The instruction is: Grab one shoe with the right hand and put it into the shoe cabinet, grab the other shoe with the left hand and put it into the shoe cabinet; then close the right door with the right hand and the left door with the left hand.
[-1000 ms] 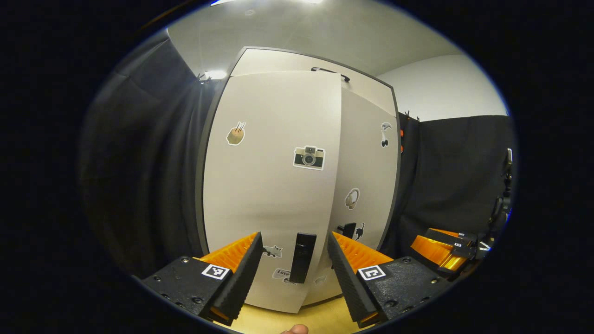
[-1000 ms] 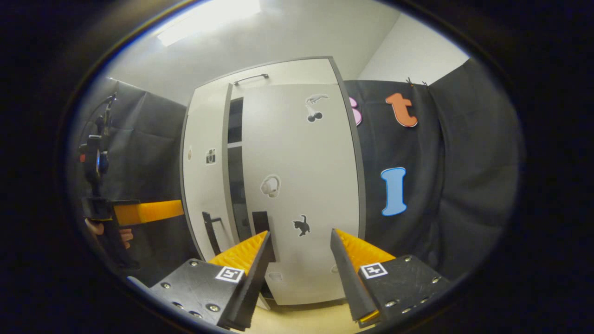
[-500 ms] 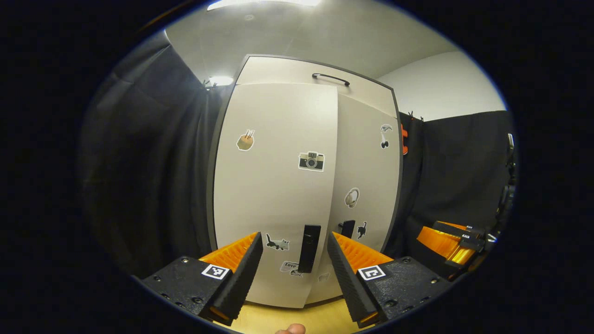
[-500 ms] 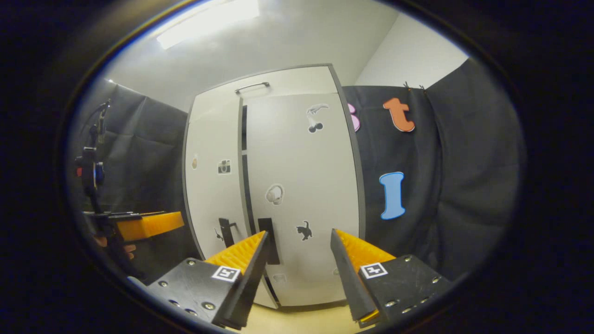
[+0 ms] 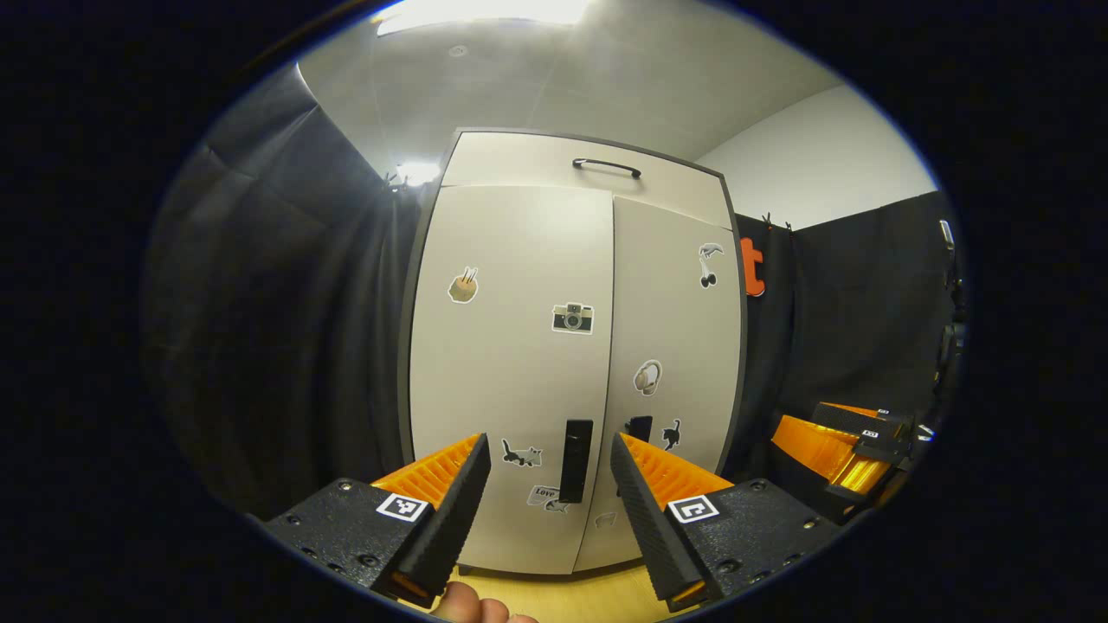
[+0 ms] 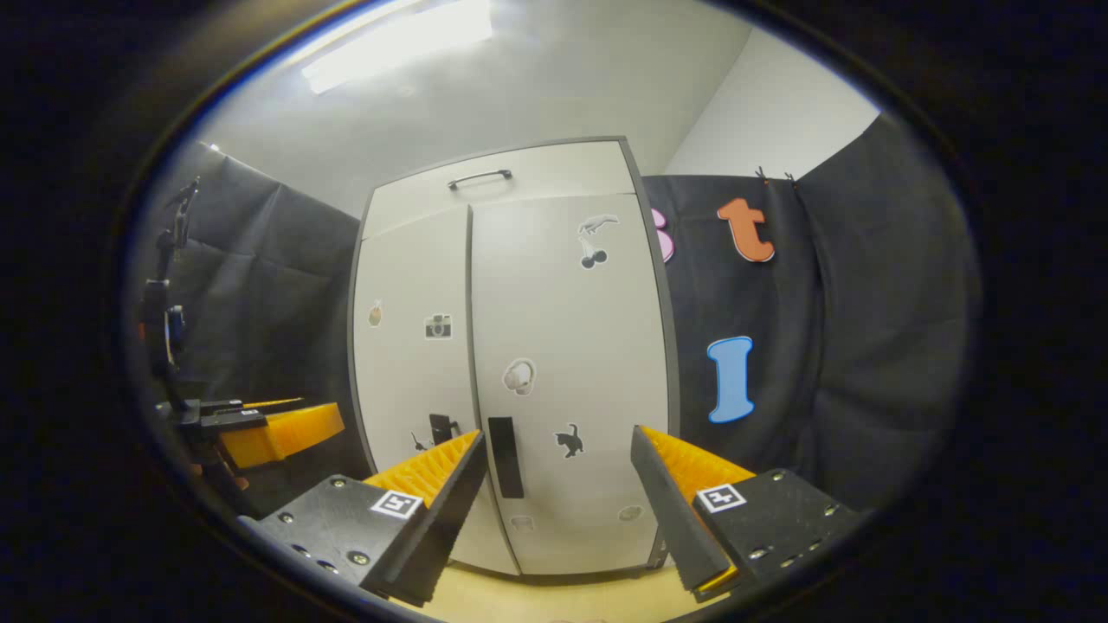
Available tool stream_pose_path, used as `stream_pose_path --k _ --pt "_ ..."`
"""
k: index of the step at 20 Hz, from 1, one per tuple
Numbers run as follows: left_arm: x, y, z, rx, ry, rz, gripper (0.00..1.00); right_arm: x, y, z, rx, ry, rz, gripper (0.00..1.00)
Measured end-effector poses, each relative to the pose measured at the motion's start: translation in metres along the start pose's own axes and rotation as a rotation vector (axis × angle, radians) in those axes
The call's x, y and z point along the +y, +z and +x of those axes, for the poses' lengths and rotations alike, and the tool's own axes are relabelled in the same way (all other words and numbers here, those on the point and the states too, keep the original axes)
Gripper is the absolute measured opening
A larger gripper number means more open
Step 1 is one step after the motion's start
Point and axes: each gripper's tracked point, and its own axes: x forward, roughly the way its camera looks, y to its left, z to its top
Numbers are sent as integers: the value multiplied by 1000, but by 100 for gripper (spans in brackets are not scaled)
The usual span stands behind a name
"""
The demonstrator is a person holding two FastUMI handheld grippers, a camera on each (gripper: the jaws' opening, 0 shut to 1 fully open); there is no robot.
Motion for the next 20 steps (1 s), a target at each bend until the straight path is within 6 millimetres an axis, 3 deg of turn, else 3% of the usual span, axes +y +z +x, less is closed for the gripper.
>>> stream_pose_path --k 10,20 --pt "-1 -12 -9 33 15 9 86 1 -1 -6 -4 6 -17 99" --pt "14 -13 -16 36 36 -21 86 4 1 -12 -12 -9 -17 99"
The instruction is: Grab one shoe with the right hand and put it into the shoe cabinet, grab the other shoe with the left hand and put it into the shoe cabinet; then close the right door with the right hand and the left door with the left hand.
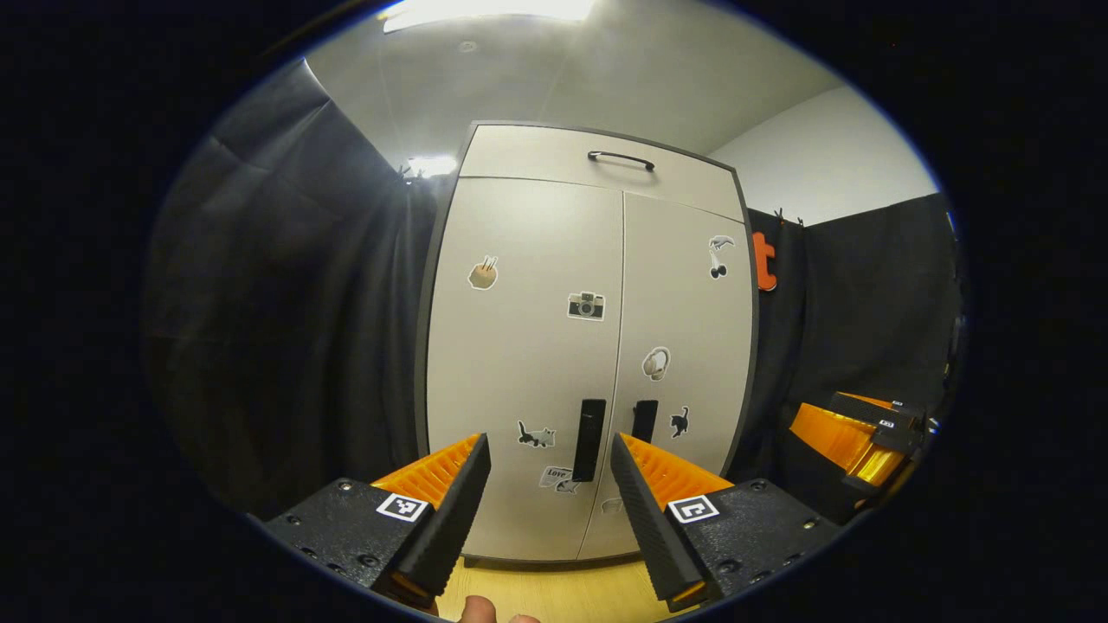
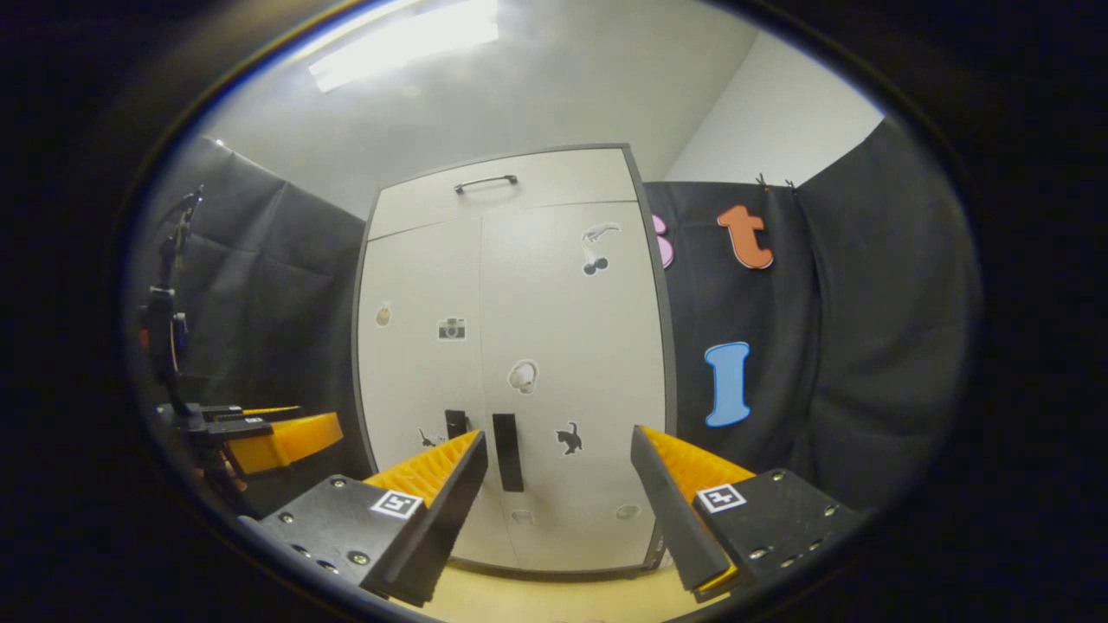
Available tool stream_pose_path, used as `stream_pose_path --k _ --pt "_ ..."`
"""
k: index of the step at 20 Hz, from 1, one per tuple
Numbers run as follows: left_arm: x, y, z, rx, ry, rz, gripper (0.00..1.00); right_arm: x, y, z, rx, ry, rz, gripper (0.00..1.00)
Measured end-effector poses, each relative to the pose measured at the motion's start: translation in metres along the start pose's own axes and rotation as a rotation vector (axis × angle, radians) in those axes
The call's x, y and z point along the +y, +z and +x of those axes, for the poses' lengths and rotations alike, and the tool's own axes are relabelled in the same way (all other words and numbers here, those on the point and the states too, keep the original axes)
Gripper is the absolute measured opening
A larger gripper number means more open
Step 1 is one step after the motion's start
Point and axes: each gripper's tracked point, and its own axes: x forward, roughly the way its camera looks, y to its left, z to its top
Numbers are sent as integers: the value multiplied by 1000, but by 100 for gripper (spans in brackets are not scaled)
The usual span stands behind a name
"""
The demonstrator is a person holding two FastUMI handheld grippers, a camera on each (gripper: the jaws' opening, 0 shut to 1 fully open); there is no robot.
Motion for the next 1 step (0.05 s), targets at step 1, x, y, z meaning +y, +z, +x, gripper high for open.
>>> stream_pose_path --k 1 --pt "1 -1 0 1 -1 -3 86 0 0 -1 1 -1 -1 99"
